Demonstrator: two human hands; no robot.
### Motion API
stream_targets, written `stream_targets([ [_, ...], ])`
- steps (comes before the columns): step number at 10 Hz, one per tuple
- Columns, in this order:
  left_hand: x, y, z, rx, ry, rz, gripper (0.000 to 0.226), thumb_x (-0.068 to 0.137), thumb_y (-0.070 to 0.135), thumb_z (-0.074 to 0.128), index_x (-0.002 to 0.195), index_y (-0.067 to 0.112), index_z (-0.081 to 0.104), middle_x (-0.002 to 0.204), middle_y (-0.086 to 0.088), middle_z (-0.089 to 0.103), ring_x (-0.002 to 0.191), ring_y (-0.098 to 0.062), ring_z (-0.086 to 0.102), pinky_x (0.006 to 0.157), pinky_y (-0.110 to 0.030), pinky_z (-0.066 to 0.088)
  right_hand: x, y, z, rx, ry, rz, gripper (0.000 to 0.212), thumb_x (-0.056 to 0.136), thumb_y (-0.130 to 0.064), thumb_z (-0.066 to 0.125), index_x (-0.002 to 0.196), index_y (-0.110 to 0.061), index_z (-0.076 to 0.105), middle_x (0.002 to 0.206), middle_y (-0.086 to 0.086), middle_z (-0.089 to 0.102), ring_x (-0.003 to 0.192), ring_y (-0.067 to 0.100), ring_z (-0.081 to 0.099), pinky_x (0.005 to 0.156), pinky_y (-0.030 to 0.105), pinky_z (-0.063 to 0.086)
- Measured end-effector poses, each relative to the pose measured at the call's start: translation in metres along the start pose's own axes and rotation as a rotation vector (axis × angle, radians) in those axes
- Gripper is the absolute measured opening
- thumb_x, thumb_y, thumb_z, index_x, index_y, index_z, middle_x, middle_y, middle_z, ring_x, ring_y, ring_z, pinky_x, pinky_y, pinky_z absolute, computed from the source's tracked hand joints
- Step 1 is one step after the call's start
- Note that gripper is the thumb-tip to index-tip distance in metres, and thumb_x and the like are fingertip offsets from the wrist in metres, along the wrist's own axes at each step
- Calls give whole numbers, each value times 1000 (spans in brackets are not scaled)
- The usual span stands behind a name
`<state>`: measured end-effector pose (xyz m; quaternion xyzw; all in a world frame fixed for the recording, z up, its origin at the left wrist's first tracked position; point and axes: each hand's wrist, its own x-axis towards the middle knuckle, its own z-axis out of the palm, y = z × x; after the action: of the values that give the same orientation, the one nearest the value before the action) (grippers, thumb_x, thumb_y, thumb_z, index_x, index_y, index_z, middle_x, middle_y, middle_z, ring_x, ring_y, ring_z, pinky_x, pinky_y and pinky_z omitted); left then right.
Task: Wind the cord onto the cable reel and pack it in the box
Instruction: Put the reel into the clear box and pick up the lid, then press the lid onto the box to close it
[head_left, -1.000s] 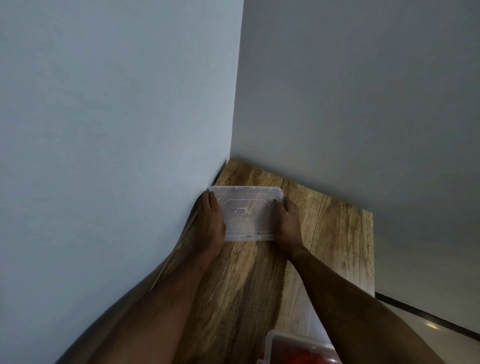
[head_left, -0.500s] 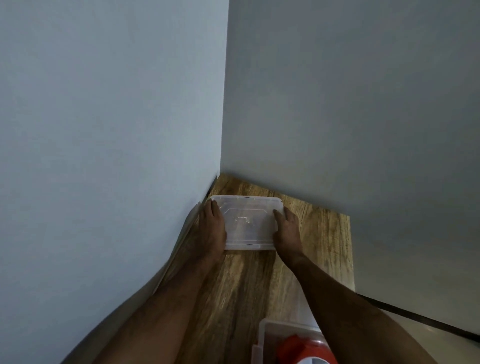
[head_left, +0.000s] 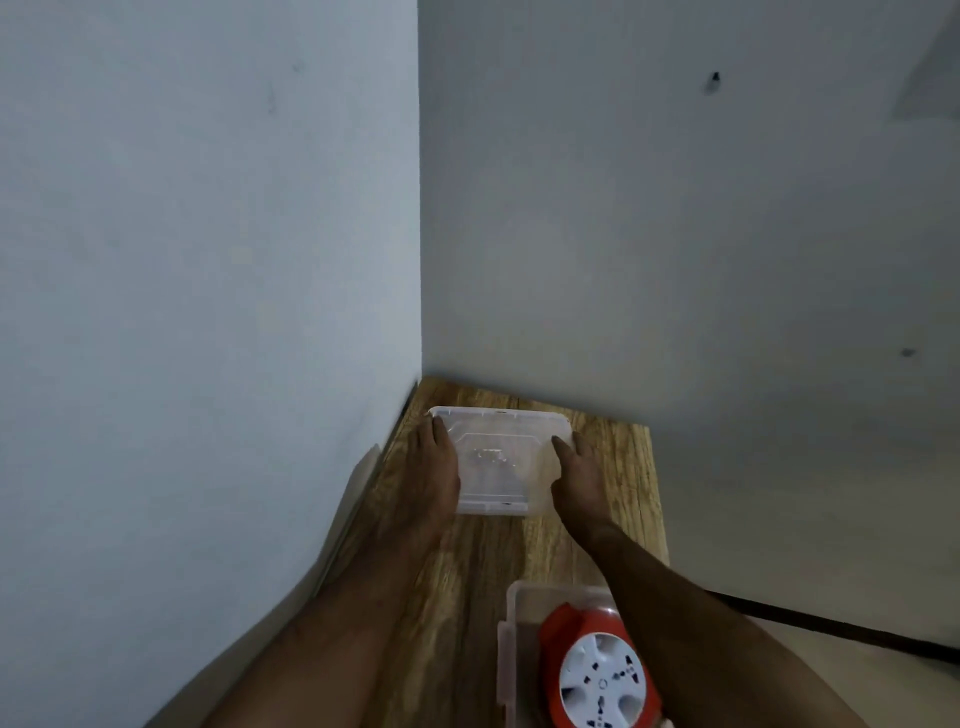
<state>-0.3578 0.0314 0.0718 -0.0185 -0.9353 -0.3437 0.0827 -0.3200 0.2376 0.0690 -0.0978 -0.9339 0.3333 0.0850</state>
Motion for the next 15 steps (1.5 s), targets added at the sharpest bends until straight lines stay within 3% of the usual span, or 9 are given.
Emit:
stream_targets([
  [1, -13, 2, -4, 133, 8, 62, 72, 88, 22, 70, 146, 9, 31, 143, -15, 48, 125, -28, 53, 104, -38, 47, -20, 0, -14, -33, 27, -23, 54, 99, -4, 49, 151, -15, 38, 155, 9, 30, 141, 24, 31, 116, 47, 36],
  [2, -35, 26, -15, 130, 0, 105, 57, 95, 9, 49, 147, 3, 26, 150, -21, 35, 134, -38, 42, 109, -46, 40, -42, -4, -34, 26, 24, 9, 51, 103, -7, 43, 152, -12, 35, 154, 7, 31, 131, 13, 33, 108, 29, 34],
  [3, -54, 25, -22, 118, -79, 128, 52, 97, 13, 48, 146, 4, 31, 149, -20, 38, 134, -38, 43, 111, -48, 38, -58, 5, -44, 24, 50, 12, 49, 104, -9, 41, 152, -13, 35, 154, 6, 34, 123, 7, 33, 101, 22, 32],
  [4, -70, 10, -24, 43, -172, 212, 63, 81, 46, 74, 133, 23, 49, 128, 0, 61, 110, -20, 63, 99, -41, 54, -78, 13, -52, -39, 60, 21, 52, 100, -2, 44, 151, -12, 37, 158, 12, 31, 141, 23, 31, 113, 30, 28],
  [5, -94, 24, -12, 284, -17, 286, 79, 75, 38, 83, 139, 9, 47, 129, -10, 61, 110, -25, 63, 98, -38, 53, -101, 23, -62, -157, 92, -17, 59, 94, 7, 48, 149, -11, 41, 159, 16, 30, 147, 31, 24, 120, 39, 23],
  [7, -151, 66, -19, 393, 67, 268, 62, 100, 25, 54, 151, 5, 25, 153, -12, 37, 137, -22, 41, 114, -30, 33, -144, 39, -78, -191, 134, -9, 60, 91, 11, 49, 147, -8, 45, 156, 17, 35, 145, 32, 26, 118, 42, 28],
  [10, -209, 68, 5, 314, -3, 268, 61, 99, 17, 55, 152, 7, 25, 155, -10, 34, 140, -22, 36, 114, -29, 31, -209, 69, -92, -174, 126, 44, 60, 90, 7, 56, 147, -10, 46, 156, 15, 37, 145, 31, 27, 117, 46, 32],
  [12, -244, 61, 12, 255, -56, 264, 68, 94, 5, 60, 151, 1, 23, 153, -14, 34, 138, -24, 35, 109, -31, 42, -237, 81, -95, -152, 113, 48, 57, 89, 8, 54, 144, -7, 49, 153, 16, 41, 142, 32, 30, 116, 44, 33],
  [15, -254, 51, 16, 255, -67, 232, 63, 98, 7, 54, 152, 2, 22, 156, -13, 30, 142, -23, 32, 114, -30, 32, -246, 84, -91, -170, 72, 83, 57, 92, 3, 56, 146, -10, 47, 155, 14, 38, 143, 31, 29, 116, 44, 33],
])
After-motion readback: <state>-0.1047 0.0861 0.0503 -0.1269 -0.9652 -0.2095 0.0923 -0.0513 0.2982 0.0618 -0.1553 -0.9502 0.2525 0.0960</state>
